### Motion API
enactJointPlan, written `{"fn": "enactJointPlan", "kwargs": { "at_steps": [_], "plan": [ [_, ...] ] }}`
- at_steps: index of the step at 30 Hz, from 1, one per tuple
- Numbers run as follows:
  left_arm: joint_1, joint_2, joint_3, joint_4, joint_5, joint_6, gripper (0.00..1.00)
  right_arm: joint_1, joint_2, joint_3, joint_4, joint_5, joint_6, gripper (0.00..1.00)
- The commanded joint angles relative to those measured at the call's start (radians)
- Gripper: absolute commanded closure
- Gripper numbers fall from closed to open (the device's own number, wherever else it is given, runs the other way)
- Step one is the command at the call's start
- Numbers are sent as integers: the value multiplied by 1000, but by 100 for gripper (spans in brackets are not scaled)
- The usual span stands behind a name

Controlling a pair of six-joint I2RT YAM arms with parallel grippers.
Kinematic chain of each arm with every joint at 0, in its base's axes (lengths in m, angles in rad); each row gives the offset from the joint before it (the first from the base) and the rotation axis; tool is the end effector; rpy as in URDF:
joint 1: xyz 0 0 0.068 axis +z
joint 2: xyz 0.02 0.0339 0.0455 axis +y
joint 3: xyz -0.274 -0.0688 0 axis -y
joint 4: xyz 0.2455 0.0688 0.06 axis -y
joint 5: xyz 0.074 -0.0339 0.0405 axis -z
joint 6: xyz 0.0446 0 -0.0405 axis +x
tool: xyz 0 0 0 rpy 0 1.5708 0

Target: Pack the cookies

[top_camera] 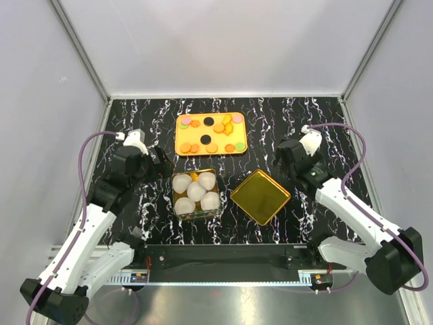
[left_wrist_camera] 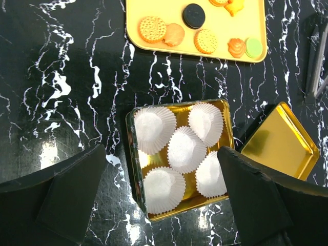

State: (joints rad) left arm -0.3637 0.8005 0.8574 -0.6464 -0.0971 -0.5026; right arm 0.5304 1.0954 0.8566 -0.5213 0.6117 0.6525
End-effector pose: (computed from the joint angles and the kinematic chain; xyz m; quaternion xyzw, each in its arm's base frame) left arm 0.1598 -0.0562 0.3182 -0.0839 0.8773 -0.1587 0.4451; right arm 0.2091 0.0930 0.2812 0.1720 0.8674 -0.0200 0.4664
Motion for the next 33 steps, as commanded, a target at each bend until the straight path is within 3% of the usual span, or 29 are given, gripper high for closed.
{"fn": "enactJointPlan", "kwargs": {
  "at_steps": [1, 6, 10, 11, 17, 33],
  "plan": [
    [0, 3, -9, 40, 53, 30, 1, 3, 27, 55, -17, 65, 10, 0],
    [0, 3, -26, 63, 80, 35, 1, -59, 127, 139, 4, -97, -89, 0],
    [0, -3, -31, 70, 91, 47, 1, -350, 294, 231, 24, -324, -155, 0],
    [0, -1, -32, 68, 91, 49, 1, -368, 363, 270, 24, -335, -171, 0],
    [0, -3, -34, 64, 123, 62, 1, -421, 593, 372, 69, -382, -186, 0],
    [0, -29, -40, 57, 122, 67, 1, -434, 846, 486, 86, -345, -211, 0]
  ]
}}
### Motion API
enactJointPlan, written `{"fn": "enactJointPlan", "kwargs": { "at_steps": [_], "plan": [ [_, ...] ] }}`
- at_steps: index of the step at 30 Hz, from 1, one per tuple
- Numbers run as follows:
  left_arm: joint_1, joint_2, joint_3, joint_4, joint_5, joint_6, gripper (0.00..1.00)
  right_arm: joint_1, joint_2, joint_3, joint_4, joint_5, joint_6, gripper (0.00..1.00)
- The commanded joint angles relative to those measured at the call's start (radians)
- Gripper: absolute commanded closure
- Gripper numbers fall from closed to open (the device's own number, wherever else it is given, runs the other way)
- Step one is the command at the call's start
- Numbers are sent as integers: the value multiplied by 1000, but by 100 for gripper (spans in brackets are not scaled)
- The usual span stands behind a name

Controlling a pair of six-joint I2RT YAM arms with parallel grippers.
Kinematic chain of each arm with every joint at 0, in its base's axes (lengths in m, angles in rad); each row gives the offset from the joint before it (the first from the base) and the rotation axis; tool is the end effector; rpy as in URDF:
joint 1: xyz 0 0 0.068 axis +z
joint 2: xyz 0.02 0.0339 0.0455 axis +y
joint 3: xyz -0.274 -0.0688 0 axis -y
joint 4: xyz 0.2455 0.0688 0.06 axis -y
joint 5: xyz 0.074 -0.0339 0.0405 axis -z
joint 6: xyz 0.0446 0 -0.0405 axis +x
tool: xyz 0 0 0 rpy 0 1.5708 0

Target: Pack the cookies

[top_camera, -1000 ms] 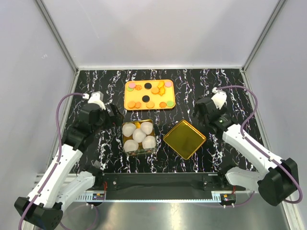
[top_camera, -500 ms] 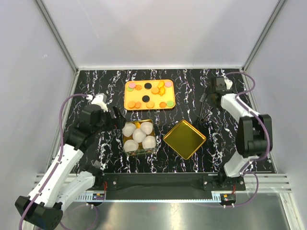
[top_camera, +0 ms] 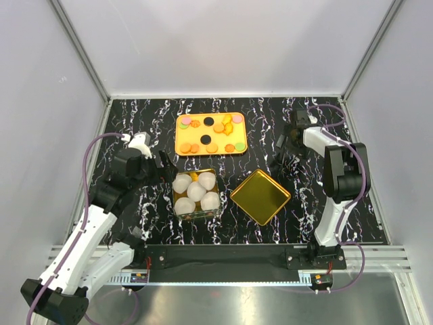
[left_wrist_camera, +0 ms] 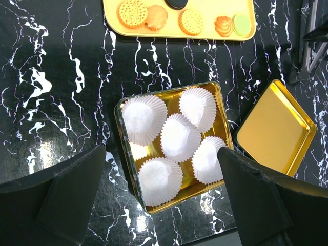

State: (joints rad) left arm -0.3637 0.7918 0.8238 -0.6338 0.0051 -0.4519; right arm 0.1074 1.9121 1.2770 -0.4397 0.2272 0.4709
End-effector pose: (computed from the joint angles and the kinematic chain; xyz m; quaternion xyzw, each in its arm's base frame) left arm 0.1576 -0.0602 0.3092 -0.0378 0.8841 -0.1868 0.4267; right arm 0.3996 0.0330 0.1711 0.2015 0.9423 -0.0358 0.2651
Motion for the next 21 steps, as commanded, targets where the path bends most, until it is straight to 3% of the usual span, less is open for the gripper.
{"fn": "enactJointPlan", "kwargs": {
  "at_steps": [1, 9, 21],
  "plan": [
    [2, -20, -6, 45, 16, 16, 1, -14, 57, 83, 2, 40, -35, 0],
    [0, -26, -6, 40, 15, 18, 1, -38, 117, 142, -50, -9, -52, 7],
    [0, -32, -9, 43, 13, 15, 1, -41, 79, 177, -86, -28, -64, 41]
  ]
}}
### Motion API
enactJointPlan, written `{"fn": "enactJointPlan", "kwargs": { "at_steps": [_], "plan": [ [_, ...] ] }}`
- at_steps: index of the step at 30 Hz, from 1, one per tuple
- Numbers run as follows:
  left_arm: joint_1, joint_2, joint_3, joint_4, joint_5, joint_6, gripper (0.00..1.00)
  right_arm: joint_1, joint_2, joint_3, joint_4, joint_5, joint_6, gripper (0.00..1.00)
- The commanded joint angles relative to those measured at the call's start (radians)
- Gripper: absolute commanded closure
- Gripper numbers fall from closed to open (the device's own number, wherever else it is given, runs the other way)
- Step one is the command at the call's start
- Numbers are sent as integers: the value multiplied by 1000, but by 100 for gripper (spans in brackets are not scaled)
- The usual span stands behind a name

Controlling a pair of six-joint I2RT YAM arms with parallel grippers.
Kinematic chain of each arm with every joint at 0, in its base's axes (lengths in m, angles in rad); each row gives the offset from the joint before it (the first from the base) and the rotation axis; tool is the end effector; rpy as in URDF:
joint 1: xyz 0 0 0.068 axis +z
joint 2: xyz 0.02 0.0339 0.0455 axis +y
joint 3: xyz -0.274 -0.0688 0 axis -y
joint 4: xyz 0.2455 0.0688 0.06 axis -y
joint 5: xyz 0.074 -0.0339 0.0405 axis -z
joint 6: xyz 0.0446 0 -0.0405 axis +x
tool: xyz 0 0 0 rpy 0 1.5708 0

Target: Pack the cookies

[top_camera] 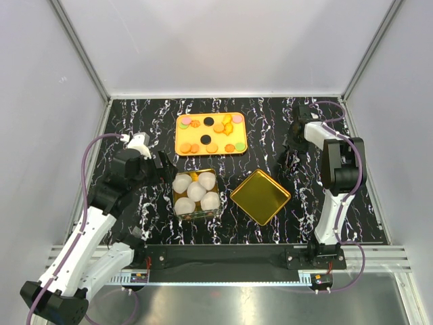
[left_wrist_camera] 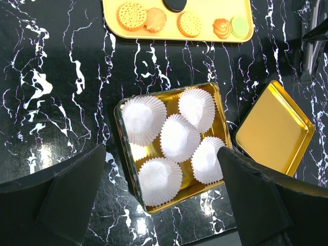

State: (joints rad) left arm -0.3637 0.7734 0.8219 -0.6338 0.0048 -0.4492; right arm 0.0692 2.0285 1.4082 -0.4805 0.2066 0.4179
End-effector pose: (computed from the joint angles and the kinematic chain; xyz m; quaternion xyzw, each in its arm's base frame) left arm 0.1542 -0.0589 0.3112 -0.0365 0.8803 -0.1890 0.4337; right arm 0.4286 0.0205 0.1605 0.1914 0.9485 -0.0415 0.2489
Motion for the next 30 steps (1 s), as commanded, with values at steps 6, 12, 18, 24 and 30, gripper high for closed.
{"fn": "enactJointPlan", "kwargs": {
  "at_steps": [6, 12, 18, 24, 30],
  "plan": [
    [0, -17, -6, 42, 12, 10, 1, 6, -131, 67, -93, 13, -40, 40],
    [0, -19, -7, 40, 15, 9, 1, 18, -220, 54, -122, 14, -59, 37],
    [0, -22, -9, 42, 20, 9, 1, 44, -290, 51, -161, 14, -70, 36],
    [0, -25, -9, 43, 23, 7, 1, 90, -352, 49, -194, 19, -74, 36],
    [0, -23, -9, 42, 24, 9, 1, 176, -393, 86, -234, 16, -74, 47]
  ]
}}
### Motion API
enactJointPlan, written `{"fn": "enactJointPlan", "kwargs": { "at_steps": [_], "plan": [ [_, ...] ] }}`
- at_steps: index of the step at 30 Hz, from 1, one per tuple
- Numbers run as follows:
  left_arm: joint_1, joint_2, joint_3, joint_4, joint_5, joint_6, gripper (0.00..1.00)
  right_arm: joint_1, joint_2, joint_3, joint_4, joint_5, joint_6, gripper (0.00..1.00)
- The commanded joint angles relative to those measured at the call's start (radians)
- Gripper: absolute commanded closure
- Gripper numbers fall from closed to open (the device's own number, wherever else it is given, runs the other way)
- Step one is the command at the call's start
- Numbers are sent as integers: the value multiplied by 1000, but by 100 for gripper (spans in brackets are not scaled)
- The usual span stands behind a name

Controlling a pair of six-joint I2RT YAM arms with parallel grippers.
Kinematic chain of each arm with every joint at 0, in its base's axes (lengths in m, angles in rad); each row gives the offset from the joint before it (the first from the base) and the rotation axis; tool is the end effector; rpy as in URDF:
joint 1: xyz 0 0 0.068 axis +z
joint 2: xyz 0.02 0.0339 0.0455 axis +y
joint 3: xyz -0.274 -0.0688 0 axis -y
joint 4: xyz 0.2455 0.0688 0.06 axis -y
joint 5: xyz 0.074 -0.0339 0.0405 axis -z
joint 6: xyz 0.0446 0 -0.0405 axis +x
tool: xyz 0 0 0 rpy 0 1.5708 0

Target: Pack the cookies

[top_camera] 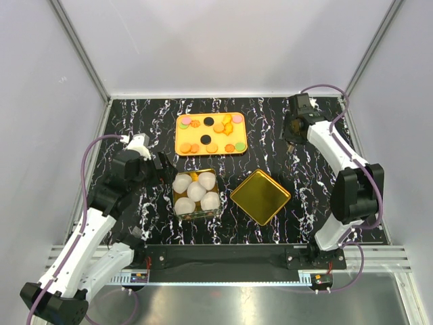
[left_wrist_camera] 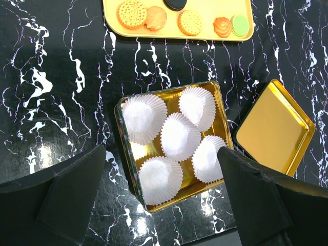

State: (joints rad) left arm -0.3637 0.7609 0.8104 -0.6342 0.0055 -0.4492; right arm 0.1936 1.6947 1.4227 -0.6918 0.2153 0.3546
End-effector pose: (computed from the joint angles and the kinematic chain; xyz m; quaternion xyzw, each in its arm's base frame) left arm 0.1520 -0.0581 0.3091 -0.0363 0.8801 -0.1893 0.4338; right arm 0.3684 0.0625 0.2807 0.1083 0.9431 -0.0183 0.3138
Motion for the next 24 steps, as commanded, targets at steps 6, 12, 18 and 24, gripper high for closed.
{"fn": "enactJointPlan", "kwargs": {
  "at_steps": [6, 12, 18, 24],
  "plan": [
    [0, -14, 4, 39, 13, 9, 1, 191, -43, 149, -55, -22, -9, 49],
    [2, -17, 9, 30, -2, 10, 1, 340, 58, 278, -72, -59, -8, 48],
    [0, -29, 10, 24, -44, 9, 1, 432, 195, 389, -95, -88, -16, 47],
    [2, -26, 9, 22, -48, 9, 1, 477, 260, 447, -106, -106, -23, 46]
  ]
}}
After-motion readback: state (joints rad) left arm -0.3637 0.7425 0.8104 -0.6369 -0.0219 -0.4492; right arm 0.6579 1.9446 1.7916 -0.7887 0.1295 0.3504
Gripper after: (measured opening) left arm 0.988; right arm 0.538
